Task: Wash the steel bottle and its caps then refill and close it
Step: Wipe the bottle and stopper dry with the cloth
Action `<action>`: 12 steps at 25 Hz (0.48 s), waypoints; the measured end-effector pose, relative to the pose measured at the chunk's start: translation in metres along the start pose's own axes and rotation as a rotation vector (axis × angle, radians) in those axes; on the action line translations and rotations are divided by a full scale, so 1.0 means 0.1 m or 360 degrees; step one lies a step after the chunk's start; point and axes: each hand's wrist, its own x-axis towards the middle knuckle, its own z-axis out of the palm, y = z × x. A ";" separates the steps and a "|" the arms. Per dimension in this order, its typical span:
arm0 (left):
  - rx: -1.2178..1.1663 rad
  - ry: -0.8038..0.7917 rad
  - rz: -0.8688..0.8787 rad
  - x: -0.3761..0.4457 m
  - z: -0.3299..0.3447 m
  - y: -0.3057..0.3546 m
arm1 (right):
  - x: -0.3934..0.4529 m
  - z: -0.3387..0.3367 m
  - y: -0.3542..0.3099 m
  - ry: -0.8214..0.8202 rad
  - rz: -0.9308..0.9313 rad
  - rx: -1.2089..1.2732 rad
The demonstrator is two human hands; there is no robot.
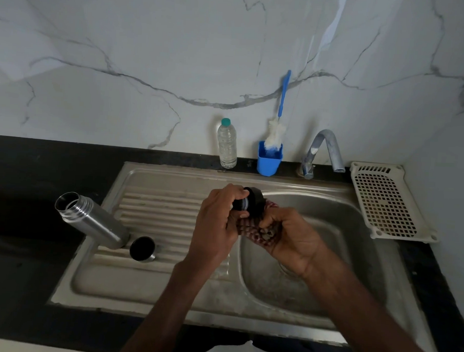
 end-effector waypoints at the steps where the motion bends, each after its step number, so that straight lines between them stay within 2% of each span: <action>1: 0.0169 -0.0047 0.0080 0.03 -0.03 -0.02 | -0.02 0.00 0.03 0.0025 0.0040 0.0031; 3: 0.0536 -0.0127 0.0232 0.05 -0.10 -0.15 | -0.07 -0.05 0.05 0.0048 0.0043 0.0031; 4: 0.0615 -0.0167 0.0216 0.03 -0.13 -0.23 | -0.10 -0.10 0.02 0.0060 0.0003 0.0051; 6: 0.0434 -0.0166 -0.0135 -0.15 -0.13 -0.41 | -0.15 -0.19 -0.12 0.0166 -0.0219 -0.0051; 7: 0.0167 -0.0100 -0.0460 -0.24 -0.10 -0.42 | -0.16 -0.21 -0.18 0.0266 -0.0410 -0.0292; 9: -0.0632 0.0147 -0.1133 -0.28 -0.01 -0.37 | -0.19 -0.20 -0.19 0.0475 -0.0920 -0.1090; 11: -0.1424 0.0232 -0.1654 -0.21 0.04 -0.20 | -0.16 -0.13 0.02 0.0375 -0.1332 -0.1815; 12: -0.1739 0.0173 -0.1785 -0.17 0.04 -0.11 | -0.08 -0.13 0.19 0.0285 -0.1452 -0.2109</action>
